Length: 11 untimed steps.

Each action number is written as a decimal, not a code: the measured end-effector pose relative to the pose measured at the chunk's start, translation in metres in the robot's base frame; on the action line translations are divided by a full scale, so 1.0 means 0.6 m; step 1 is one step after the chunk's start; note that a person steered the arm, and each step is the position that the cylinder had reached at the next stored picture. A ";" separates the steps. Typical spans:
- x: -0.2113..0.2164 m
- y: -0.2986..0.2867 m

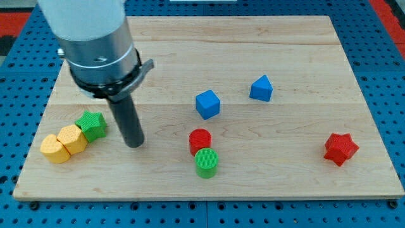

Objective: Move the red circle towards the red star

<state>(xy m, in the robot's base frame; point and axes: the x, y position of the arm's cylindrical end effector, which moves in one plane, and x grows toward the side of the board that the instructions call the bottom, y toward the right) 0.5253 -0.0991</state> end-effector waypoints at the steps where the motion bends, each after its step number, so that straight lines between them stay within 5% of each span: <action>1: 0.004 0.117; 2: 0.051 0.250; 4: 0.045 0.355; 6: 0.037 0.314; 9: -0.042 0.347; 11: -0.028 0.404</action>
